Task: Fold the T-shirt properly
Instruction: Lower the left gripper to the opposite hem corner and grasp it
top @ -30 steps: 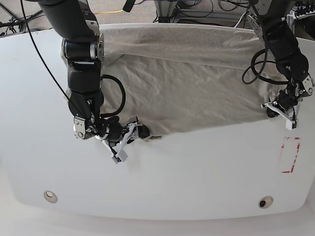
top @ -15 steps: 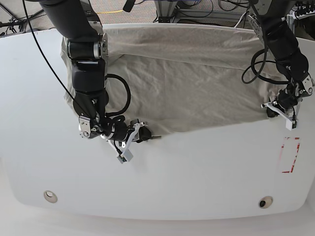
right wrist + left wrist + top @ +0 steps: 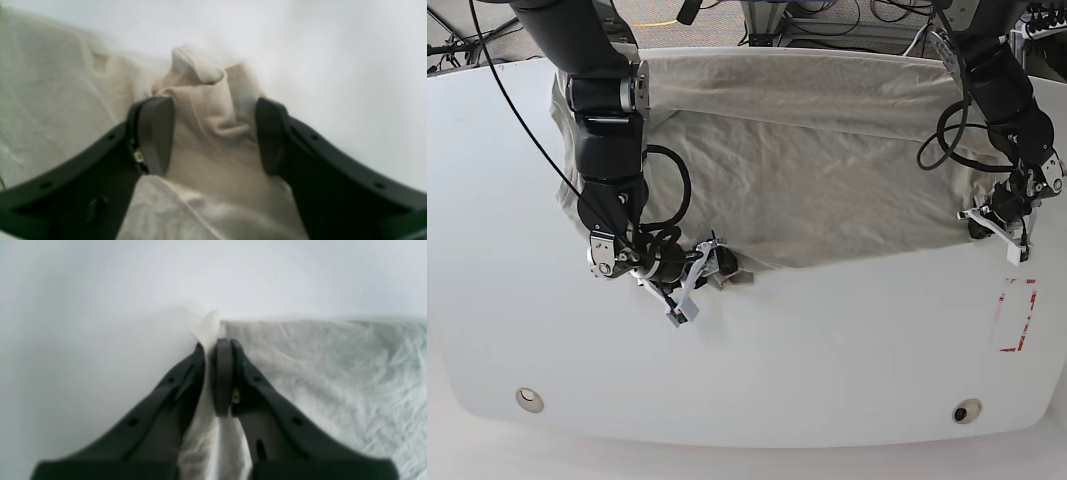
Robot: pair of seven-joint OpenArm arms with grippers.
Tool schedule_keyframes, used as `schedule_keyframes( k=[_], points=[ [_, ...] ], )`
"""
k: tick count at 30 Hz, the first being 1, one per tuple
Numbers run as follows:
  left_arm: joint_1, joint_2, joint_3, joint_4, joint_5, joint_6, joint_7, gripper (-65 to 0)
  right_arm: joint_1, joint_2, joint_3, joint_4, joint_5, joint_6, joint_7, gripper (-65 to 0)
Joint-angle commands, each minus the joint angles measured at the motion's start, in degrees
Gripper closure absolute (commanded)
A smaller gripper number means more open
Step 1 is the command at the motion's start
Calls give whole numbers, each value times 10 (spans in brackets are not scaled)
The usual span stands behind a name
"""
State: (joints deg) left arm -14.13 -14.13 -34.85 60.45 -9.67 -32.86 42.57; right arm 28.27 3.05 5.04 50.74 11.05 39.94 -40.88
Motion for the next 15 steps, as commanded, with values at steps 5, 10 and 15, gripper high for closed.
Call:
schedule_keyframes(
  k=[5, 10, 15],
  points=[
    [-4, -6, 1, 4, 7, -2, 10, -14, 14, 1, -3, 27, 2, 1, 10, -322],
    [-3, -6, 1, 4, 7, -2, 10, -14, 10, -1, -4, 27, 2, 1, 11, -149],
    [-5, -6, 3, 4, 7, -2, 10, -14, 10, -1, -4, 28, 2, 1, 11, -3]
  ],
)
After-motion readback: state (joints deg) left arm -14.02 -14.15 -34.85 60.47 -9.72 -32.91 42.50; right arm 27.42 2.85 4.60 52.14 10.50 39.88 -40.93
